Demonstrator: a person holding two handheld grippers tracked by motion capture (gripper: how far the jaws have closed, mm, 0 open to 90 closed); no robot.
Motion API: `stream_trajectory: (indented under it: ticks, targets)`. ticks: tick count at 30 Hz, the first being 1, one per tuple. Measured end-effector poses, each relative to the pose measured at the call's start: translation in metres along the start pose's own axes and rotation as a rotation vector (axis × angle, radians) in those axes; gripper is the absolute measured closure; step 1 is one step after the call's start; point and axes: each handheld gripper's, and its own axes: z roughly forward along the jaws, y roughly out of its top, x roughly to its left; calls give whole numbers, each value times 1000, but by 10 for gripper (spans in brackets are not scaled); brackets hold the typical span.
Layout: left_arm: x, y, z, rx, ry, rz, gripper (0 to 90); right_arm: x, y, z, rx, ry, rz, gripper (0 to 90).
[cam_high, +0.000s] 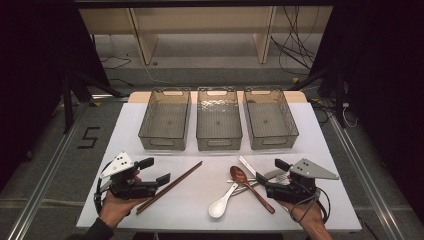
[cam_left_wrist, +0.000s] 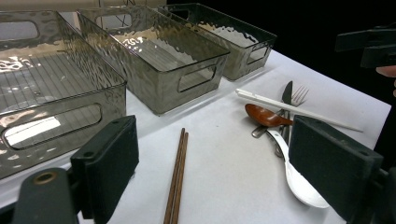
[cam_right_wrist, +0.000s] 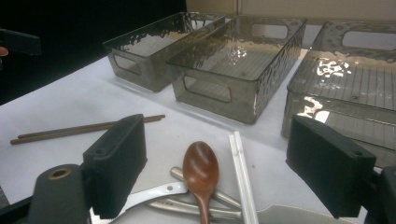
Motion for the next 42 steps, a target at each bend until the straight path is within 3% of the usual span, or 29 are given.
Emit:
stream_trajectory:
  ticks: [7,11,21,37,40,42]
  targets:
    - [0,0,0,0,0,1,156,-2,1,0,15,2,2,209]
    - [0,0,0,1,0,2,156,-5,6,2,61,8,8,213]
    - [1,0,0,0,2,4,156,-10,12,4,116,7,-14,214]
    - [1,1,0,0,3,6,156,-12,13,6,143,4,-16,215]
    - [1,1,0,1,4,8,156,-14,16,7,173,-13,-25,223]
    - [0,1,0,3,5,12,156,-19,19,9,231,-14,-25,235]
